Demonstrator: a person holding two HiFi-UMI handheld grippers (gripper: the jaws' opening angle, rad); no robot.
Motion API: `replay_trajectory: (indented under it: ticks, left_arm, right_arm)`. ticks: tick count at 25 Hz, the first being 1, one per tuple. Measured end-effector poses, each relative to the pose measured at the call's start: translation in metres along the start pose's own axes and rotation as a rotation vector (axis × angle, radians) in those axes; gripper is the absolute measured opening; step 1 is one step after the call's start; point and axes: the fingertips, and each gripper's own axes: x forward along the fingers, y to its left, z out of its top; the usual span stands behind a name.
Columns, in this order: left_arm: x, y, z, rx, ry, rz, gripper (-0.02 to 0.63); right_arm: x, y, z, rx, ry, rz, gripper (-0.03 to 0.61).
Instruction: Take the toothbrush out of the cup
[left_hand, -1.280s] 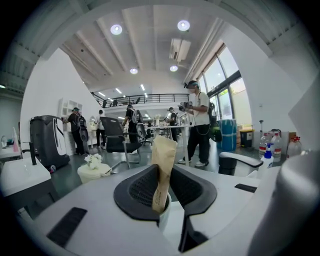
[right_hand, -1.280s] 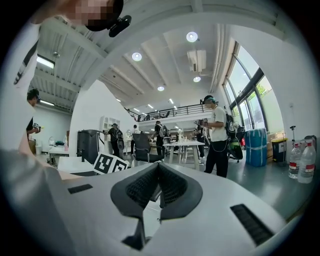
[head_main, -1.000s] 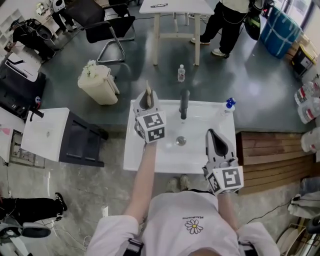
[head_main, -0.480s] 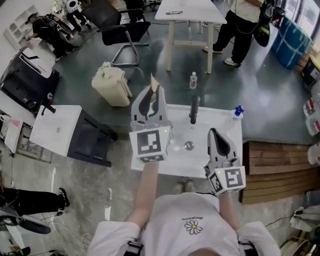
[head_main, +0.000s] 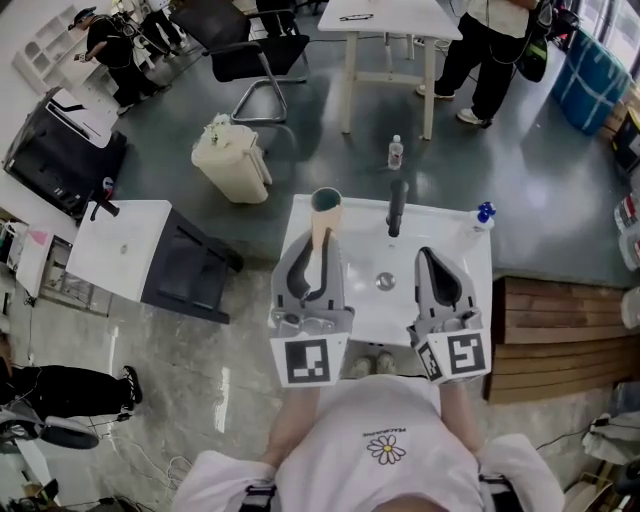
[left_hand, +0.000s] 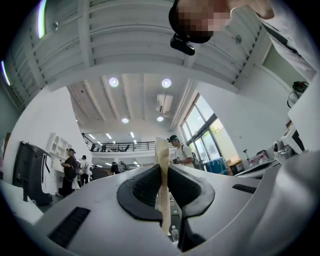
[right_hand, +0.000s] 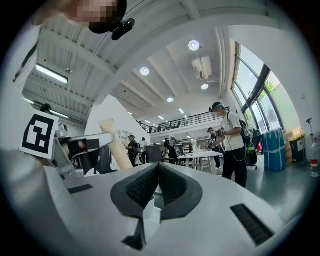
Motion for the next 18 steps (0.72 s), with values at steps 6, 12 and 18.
replay_trajectory:
  ticks: [6, 12, 18]
  left_arm:
    - [-0.014, -0.002, -0.009, 0.045, 0.039, 0.023, 0.051]
    - [-0.017, 0.0, -0.004, 0.047, 0.032, 0.033, 0.051]
    - [-0.02, -0.003, -0.007, 0.052, 0.04, 0.027, 0.051]
  right_arm:
    - [-0.002, 0.008, 0.01, -0.054, -0.021, 0.0, 0.012]
    - [-0.008, 0.009, 0.017, -0.056, -0.035, -0.006, 0.012]
    - [-0.014, 0.009, 0.018, -0.058, -0.039, -0.012, 0.012]
